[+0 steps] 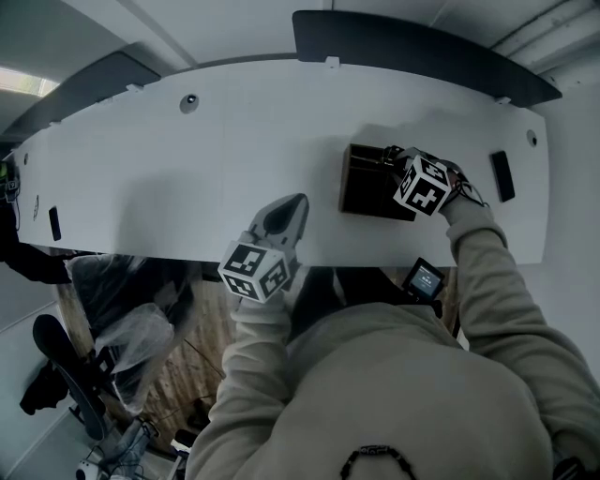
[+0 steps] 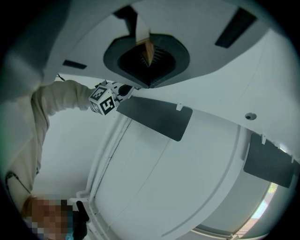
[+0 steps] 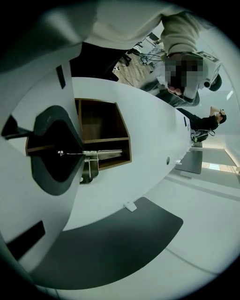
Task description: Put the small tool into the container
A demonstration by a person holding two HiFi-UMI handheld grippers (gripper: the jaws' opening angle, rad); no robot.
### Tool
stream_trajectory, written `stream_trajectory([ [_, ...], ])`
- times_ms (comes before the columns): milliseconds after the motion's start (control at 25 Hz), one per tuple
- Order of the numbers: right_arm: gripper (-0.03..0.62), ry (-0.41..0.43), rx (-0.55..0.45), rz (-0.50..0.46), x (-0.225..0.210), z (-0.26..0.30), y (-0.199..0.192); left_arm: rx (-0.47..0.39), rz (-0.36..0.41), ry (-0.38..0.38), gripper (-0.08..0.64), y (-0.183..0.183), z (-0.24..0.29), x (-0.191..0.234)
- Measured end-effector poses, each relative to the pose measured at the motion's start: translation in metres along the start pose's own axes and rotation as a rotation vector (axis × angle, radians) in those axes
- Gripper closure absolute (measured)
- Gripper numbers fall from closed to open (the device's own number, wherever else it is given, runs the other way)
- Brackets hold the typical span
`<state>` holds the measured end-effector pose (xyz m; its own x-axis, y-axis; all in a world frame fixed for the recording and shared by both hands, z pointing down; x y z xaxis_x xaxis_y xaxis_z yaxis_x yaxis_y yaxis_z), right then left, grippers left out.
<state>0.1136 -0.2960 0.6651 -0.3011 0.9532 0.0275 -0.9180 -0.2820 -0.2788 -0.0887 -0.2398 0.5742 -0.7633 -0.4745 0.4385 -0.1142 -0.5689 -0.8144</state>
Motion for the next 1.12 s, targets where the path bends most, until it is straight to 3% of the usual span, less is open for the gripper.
stream_trajectory([
  [120, 0.558, -0.022, -0.022, 0.024, -0.001, -0.002, 0.000, -0.002, -0.005, 0.003, 0.563, -0.001, -0.001, 0.001],
  [440, 0.442, -0.081, -0.075, 0.053, -0.002, -0.013, 0.000, 0.013, -0.010, -0.022, 0.563, -0.005, -0.005, 0.000],
  [720, 0.439, -0.064, -0.094, 0.055, 0.000, -0.019, 0.006, 0.015, -0.013, -0.022, 0.563, -0.005, -0.004, 0.000],
  [1120, 0.453, -0.105, -0.159, 0.088, 0.002, -0.040, 0.016, 0.003, 0.023, -0.033, 0.563, 0.010, -0.009, -0.007],
])
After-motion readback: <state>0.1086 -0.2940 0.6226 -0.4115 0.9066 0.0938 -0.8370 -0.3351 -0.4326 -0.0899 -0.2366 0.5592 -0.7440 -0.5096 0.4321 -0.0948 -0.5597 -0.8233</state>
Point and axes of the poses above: the fingertips, and each gripper's own axes: z forward along the fingers, x to its left, y out of its top, the point moved 2 cm from there along -z, backward along the fingers, and after that the axes turned 5 degrees about y, right-handed, at the moved point
